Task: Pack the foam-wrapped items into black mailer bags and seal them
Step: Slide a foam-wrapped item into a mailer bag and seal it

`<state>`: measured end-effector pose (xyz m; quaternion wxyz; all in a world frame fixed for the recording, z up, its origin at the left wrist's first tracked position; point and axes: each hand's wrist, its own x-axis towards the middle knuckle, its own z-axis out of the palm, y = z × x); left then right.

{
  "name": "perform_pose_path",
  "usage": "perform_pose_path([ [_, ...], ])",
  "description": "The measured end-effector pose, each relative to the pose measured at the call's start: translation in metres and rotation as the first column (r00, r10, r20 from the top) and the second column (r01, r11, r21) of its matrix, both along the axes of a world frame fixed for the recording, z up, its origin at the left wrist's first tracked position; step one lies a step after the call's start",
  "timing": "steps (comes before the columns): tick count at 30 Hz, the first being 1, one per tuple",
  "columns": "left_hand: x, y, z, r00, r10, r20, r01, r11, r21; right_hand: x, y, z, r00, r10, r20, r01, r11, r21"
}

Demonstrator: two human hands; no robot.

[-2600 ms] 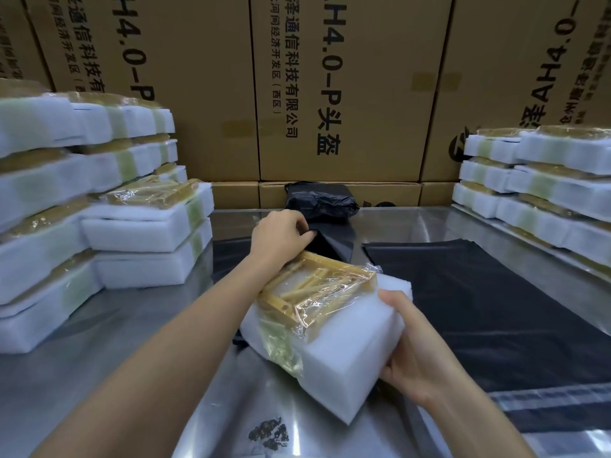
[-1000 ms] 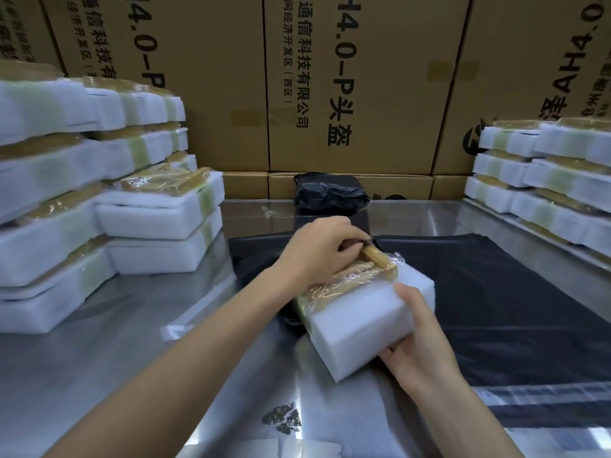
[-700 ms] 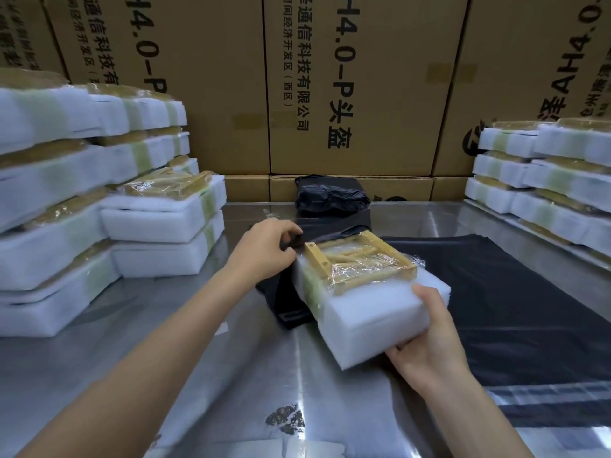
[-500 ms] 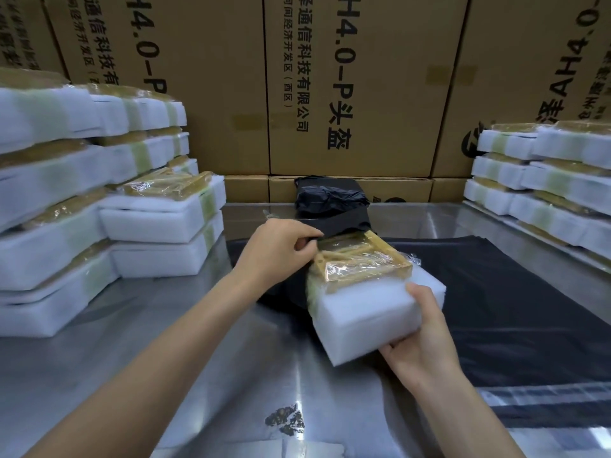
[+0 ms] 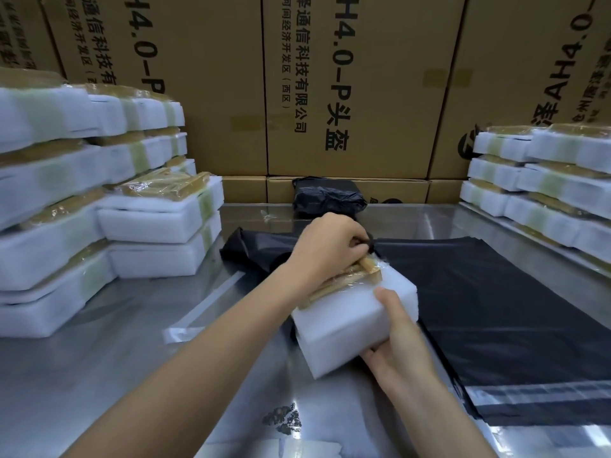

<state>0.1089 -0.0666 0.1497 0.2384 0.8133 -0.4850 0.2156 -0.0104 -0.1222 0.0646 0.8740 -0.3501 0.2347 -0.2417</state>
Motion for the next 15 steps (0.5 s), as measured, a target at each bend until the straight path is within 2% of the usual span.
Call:
perform_pose_path([
  [2,0.001,0.008,-0.004,1.0,-0.011,0.013,0.011,0.999,0.037,-0.002,-0.007,-0.001,1.0,-0.003,-0.004,0.003,1.0,0.013],
  [5,0.019,0.029,-0.008,0.989,0.144,-0.041,-0.141,0.988,0.061,-0.007,-0.017,0.001,1.0,-0.025,0.016,0.024,0.999,0.033],
  [7,0.025,0.041,-0.008,0.98,0.182,-0.074,-0.177,0.981,0.076,-0.01,-0.021,0.003,0.999,-0.046,0.027,0.045,0.998,0.034],
  [12,0.007,0.046,0.002,0.997,0.005,-0.071,0.003,0.994,0.105,-0.005,-0.011,0.005,0.994,-0.112,0.019,0.112,0.993,-0.043],
  [15,0.002,0.034,0.009,0.998,0.061,-0.02,-0.059,0.994,0.091,0.0,-0.003,0.006,0.986,-0.167,0.003,0.166,0.977,-0.131],
])
